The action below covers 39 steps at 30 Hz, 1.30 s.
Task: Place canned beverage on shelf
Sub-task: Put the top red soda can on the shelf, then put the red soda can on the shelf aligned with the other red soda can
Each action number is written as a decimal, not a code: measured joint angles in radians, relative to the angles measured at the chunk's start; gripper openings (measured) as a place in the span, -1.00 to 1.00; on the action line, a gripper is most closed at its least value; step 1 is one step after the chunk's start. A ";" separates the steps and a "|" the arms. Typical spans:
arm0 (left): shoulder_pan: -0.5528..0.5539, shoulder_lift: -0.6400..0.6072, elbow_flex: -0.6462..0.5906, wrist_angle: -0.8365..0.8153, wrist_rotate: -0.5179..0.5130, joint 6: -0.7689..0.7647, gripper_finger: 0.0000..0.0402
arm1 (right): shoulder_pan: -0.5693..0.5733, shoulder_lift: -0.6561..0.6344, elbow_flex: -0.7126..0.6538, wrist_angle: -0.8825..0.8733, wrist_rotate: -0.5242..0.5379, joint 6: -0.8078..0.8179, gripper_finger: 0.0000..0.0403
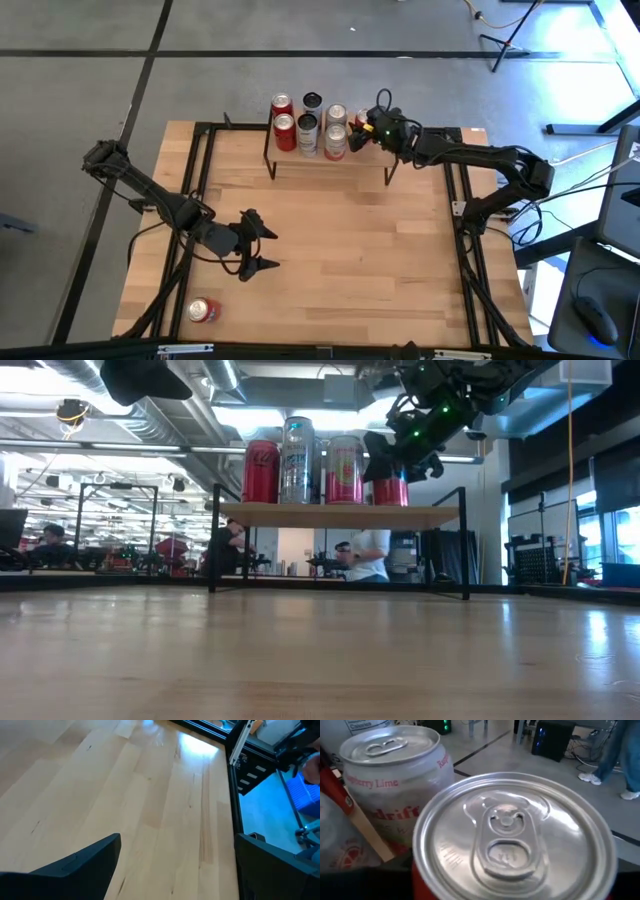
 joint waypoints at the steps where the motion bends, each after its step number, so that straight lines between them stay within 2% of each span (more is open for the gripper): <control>1: 0.000 0.000 0.000 0.001 0.000 0.000 0.90 | 0.000 0.000 0.000 -0.004 -0.001 -0.002 0.50; 7: 0.000 0.000 0.000 0.002 0.000 0.001 0.90 | 0.000 -0.001 0.002 -0.006 0.001 -0.041 0.70; 14: 0.000 0.000 0.000 0.004 0.001 0.001 0.90 | 0.001 -0.038 0.084 -0.059 -0.005 -0.084 0.73; 18: -0.001 0.000 0.000 0.004 0.008 0.001 0.90 | 0.002 -0.072 0.195 -0.210 -0.010 -0.122 0.73; 22: -0.001 0.000 0.000 0.015 0.009 0.000 0.90 | 0.037 -0.104 0.310 -0.378 -0.109 -0.121 0.74; 26: -0.001 0.000 0.000 0.060 0.010 0.000 0.90 | 0.157 -0.117 0.384 -0.449 -0.307 -0.096 0.74; 29: -0.001 0.013 0.000 0.120 0.023 0.028 0.90 | 0.278 -0.115 0.391 -0.448 -0.383 -0.050 0.74; 32: -0.004 0.021 0.000 0.169 0.028 0.056 0.90 | 0.408 -0.103 0.368 -0.407 -0.361 0.012 0.74; 39: -0.022 0.023 0.016 0.160 0.145 0.005 0.90 | 0.672 -0.034 0.304 -0.336 -0.191 0.191 0.74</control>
